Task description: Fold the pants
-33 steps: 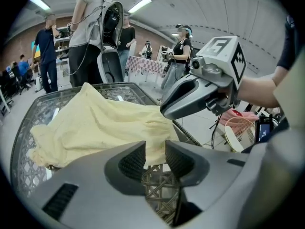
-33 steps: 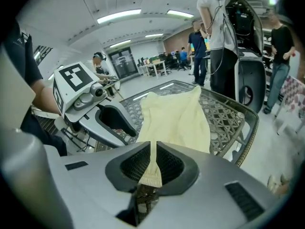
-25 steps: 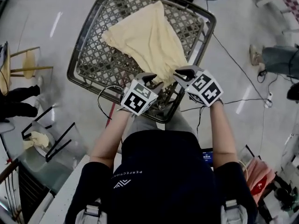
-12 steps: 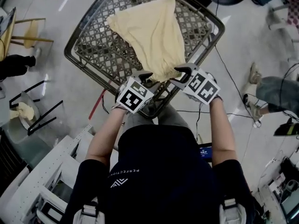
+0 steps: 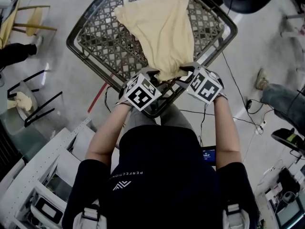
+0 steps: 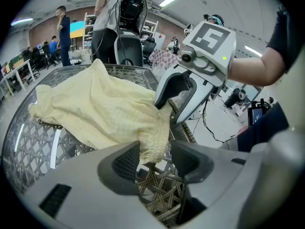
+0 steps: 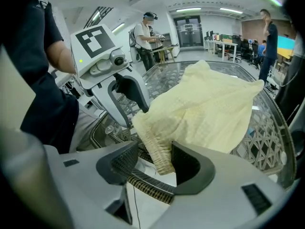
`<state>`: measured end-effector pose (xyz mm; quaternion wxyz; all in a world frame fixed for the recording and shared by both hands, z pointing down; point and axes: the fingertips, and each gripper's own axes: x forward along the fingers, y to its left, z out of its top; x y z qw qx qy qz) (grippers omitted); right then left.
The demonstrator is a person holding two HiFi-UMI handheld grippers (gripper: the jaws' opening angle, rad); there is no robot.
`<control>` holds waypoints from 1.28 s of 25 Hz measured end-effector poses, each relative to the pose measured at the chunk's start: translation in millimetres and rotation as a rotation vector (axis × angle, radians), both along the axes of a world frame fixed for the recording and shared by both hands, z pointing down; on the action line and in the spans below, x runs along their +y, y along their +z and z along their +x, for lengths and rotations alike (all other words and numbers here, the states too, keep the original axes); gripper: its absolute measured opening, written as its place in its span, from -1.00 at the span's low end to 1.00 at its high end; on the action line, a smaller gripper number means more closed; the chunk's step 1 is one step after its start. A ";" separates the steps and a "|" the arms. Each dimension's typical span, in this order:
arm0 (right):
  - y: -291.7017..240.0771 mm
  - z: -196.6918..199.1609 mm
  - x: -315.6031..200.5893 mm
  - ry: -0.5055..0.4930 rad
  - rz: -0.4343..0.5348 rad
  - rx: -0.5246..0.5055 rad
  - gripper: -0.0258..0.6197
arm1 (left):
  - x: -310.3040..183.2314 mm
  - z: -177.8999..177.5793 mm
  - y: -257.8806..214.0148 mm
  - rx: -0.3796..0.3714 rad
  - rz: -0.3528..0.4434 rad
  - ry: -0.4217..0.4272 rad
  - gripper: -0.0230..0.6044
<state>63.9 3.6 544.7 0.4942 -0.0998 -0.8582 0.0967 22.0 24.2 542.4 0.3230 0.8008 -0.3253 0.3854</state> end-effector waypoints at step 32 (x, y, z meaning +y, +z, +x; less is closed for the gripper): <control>16.8 -0.5 -3.2 -0.031 0.031 0.037 -0.31 | -14.0 -10.2 8.3 0.050 -0.110 -0.134 -0.59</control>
